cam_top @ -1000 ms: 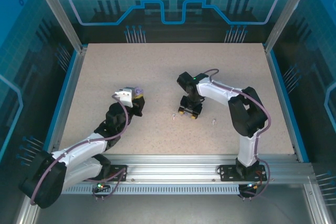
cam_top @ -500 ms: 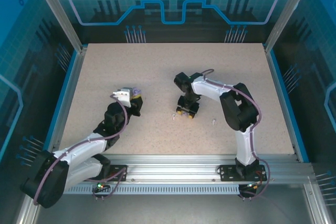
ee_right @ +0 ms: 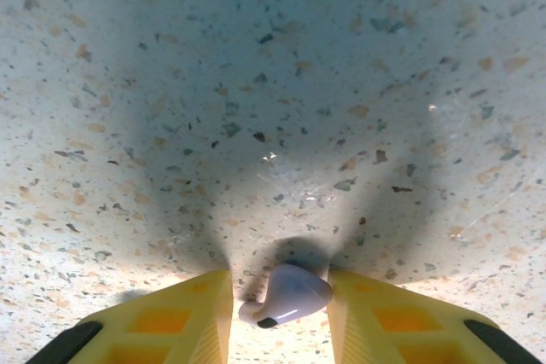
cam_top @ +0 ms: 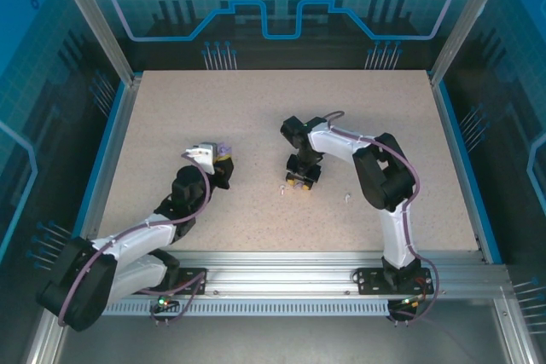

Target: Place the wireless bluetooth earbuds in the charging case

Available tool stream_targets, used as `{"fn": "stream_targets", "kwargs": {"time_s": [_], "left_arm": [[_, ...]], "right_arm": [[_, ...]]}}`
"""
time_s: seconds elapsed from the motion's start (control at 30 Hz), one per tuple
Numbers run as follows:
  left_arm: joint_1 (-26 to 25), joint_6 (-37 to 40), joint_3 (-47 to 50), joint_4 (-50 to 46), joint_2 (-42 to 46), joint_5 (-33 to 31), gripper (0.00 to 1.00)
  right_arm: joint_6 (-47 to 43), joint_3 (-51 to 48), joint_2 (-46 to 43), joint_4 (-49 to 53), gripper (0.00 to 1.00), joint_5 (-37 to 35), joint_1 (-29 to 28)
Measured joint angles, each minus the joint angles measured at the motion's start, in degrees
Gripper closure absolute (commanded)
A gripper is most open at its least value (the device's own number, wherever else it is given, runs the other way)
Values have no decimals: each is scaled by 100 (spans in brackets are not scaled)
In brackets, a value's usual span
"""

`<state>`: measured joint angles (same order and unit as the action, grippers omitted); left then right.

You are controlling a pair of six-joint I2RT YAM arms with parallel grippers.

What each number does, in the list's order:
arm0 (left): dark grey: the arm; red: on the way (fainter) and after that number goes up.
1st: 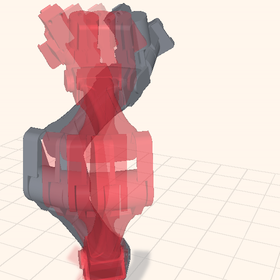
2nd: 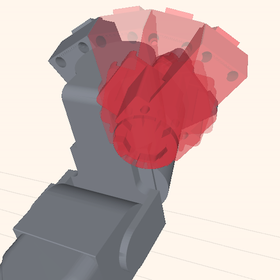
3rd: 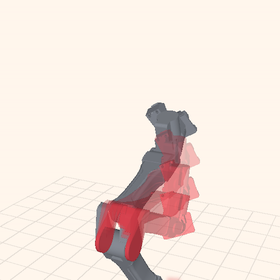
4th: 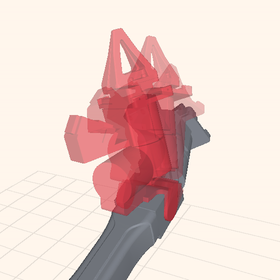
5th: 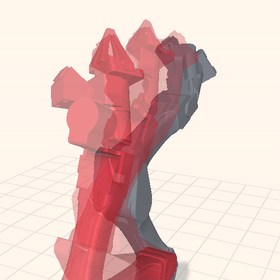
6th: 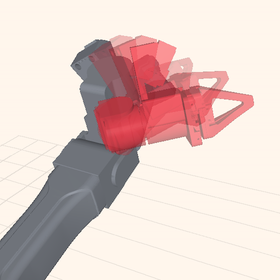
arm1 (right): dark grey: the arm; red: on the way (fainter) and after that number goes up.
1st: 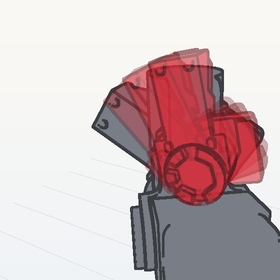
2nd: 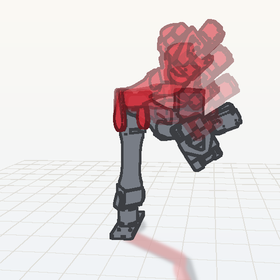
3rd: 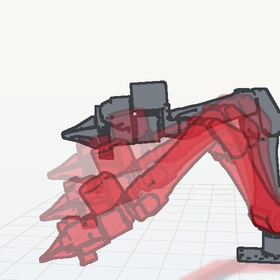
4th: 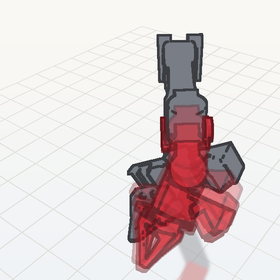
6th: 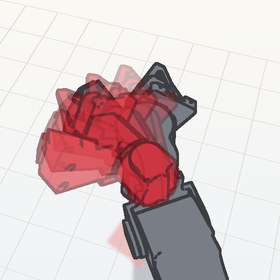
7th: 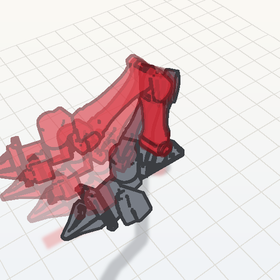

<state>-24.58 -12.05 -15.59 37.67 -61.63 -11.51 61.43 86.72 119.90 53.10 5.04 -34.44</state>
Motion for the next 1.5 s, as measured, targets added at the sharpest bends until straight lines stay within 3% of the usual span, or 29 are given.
{"fn": "stream_targets", "kwargs": {"time_s": [1.17, 1.33, 1.5], "left_arm": [[4, -2, 0, 76, -133, 219, 76], [4, -2, 0, 76, -133, 280, 76], [4, -2, 0, 74, -133, 313, 76]], "right_arm": [[-411, 179, 122, 282, 82, -50, 9], [-507, 179, 122, 284, 79, -39, 11], [-603, 188, 142, 295, 82, -4, 37]]}}
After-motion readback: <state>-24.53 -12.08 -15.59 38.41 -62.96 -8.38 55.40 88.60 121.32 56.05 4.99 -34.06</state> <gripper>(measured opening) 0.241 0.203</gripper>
